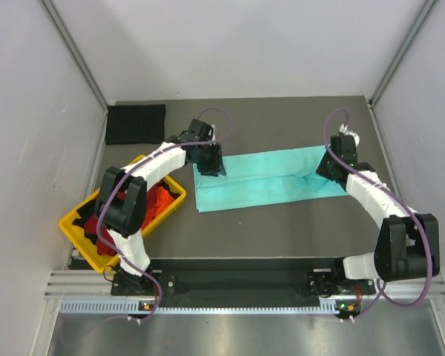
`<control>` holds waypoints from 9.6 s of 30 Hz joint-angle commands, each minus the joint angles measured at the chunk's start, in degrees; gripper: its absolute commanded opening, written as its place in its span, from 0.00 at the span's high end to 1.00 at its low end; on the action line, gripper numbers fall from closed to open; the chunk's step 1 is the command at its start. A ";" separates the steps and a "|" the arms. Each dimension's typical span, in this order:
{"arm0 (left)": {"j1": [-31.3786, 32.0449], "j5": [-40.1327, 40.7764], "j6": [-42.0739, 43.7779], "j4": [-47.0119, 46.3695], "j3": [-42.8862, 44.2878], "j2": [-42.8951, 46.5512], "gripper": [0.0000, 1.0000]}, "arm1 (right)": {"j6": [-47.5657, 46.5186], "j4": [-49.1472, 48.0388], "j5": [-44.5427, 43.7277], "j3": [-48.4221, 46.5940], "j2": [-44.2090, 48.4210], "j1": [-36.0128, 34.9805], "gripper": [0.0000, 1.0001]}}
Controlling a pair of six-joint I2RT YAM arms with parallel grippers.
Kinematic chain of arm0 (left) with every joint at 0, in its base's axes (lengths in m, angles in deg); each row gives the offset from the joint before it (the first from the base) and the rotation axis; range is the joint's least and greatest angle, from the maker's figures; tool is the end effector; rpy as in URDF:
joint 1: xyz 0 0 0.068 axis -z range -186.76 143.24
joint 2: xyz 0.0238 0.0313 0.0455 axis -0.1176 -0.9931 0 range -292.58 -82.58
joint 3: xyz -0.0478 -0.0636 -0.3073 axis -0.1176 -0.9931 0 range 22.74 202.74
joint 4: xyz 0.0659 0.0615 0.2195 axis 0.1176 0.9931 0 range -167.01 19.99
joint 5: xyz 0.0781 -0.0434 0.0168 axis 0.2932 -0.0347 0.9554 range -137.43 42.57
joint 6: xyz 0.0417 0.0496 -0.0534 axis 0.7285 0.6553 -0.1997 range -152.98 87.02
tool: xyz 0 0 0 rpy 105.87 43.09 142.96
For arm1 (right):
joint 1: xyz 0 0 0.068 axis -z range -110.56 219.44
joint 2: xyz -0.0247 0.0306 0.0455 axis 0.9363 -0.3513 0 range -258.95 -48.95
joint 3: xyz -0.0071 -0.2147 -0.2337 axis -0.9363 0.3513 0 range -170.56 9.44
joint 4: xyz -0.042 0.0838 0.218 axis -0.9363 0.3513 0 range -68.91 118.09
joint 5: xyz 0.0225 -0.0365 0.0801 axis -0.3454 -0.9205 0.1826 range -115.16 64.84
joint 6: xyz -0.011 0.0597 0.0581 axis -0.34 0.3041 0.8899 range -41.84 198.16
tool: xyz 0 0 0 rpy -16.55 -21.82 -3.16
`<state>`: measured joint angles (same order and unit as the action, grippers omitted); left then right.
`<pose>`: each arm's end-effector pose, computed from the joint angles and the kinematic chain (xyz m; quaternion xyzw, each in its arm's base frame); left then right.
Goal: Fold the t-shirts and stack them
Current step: Fold the tshirt
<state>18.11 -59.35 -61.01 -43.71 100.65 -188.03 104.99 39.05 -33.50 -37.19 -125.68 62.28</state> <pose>0.3524 -0.1801 0.2366 -0.0005 0.9629 -0.2015 0.1794 0.2657 0.0225 0.2479 0.1848 0.9132 0.0393 0.3612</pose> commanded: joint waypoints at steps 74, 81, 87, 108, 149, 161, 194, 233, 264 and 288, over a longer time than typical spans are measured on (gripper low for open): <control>5.46 -1.96 -2.29 -9.31 -2.94 5.25 0.62 | -5.56 -6.00 8.60 -1.09 -9.32 0.92 0.98; 5.46 -1.70 -2.20 -9.22 -3.64 5.60 0.62 | -5.21 -9.60 9.48 2.15 -11.25 0.48 0.98; 5.46 -1.00 -2.03 -8.96 -4.43 6.57 0.62 | -5.21 -7.15 8.69 1.37 -9.33 0.13 0.98; 1.33 10.16 -0.53 0.19 5.24 -5.82 0.62 | -1.69 -10.38 10.80 -2.25 -12.56 -4.26 0.98; 4.67 -2.84 3.51 2.21 2.86 10.35 0.61 | 3.85 -10.04 8.07 9.54 2.38 28.33 0.54; 4.67 -0.03 3.86 2.56 3.57 10.88 0.61 | 5.69 -16.27 11.41 11.91 -3.59 30.71 0.55; -1.48 12.80 9.75 5.28 17.97 -6.25 0.57 | 8.41 -24.81 32.59 -38.68 -50.34 28.87 1.00; -0.52 -6.54 12.57 4.58 5.77 -12.68 0.75 | 8.51 -10.93 31.19 -25.53 -27.43 27.55 0.33; 13.55 10.24 -11.79 2.02 -29.58 28.54 0.66 | 0.42 -15.14 37.34 -27.80 -33.63 20.43 0.65; 29.80 2.68 -11.34 -22.67 -27.02 15.02 0.66 | 2.97 -14.80 31.72 -49.43 -54.14 16.04 0.89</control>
<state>46.08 -60.55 -71.72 -62.40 74.99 -170.13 108.77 24.34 0.12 -82.68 -178.24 78.74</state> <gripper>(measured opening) 0.347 0.115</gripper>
